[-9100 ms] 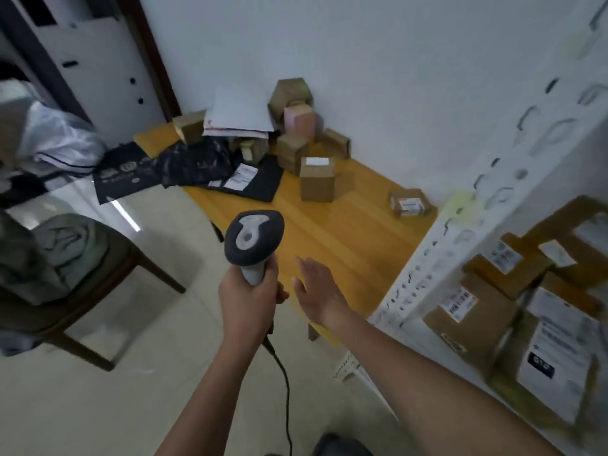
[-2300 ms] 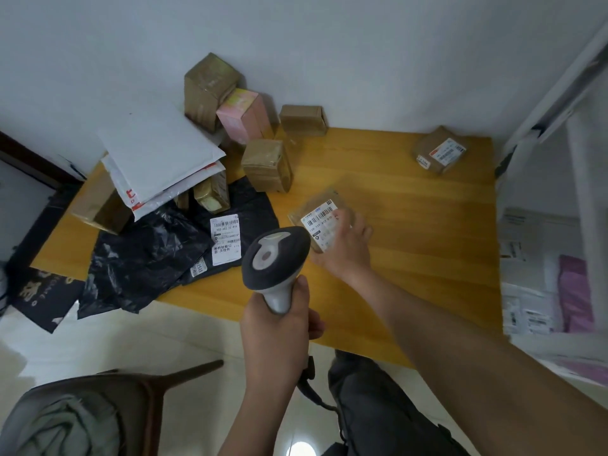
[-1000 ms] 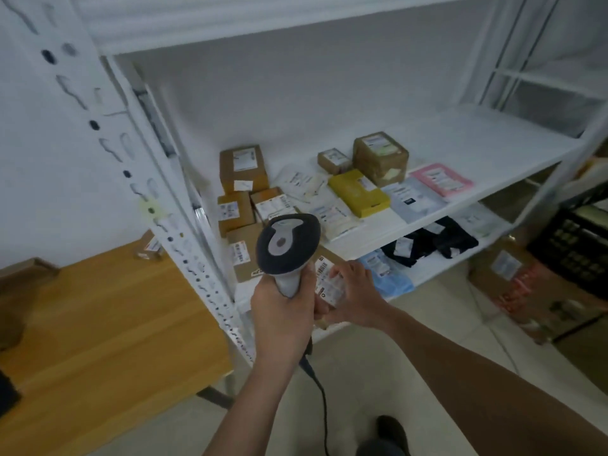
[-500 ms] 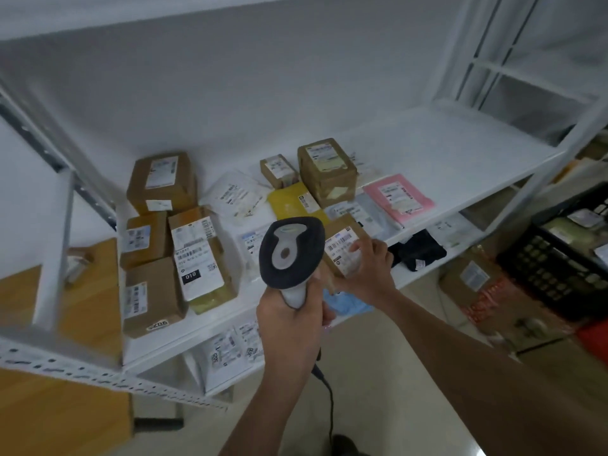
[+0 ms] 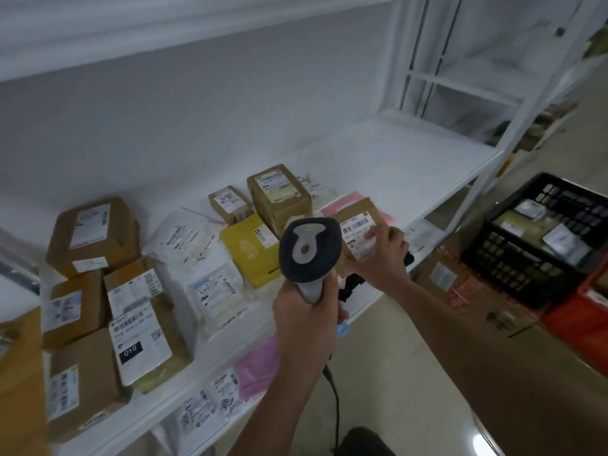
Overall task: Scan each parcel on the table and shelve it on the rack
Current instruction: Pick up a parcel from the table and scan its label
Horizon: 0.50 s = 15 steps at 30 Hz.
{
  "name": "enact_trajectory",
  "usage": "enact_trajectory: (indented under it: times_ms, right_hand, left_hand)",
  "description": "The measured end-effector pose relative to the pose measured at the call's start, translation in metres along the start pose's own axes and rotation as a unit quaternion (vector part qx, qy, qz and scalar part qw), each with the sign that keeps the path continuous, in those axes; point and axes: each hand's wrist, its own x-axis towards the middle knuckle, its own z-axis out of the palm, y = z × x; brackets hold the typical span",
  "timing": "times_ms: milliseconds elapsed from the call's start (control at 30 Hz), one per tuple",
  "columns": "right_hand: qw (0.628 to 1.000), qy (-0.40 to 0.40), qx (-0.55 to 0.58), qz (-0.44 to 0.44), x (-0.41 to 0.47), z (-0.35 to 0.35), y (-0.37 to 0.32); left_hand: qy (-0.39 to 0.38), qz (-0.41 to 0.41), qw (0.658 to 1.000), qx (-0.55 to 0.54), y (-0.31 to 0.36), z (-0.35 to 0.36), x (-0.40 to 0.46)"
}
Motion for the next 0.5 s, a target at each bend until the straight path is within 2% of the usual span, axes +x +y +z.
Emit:
enact_trajectory:
  times_ms: [200,500]
  right_hand:
    - [1.0,-0.002,0.001,-0.008,0.095,-0.011,0.021]
    - [0.997,-0.056,-0.017,-0.056,0.24,-0.008,0.056]
  left_hand:
    - [0.026,-0.037,0.999,-0.022,-0.01,0.059,0.044]
    - [0.135,-0.107,0.985,0.009,-0.017,0.176,0.106]
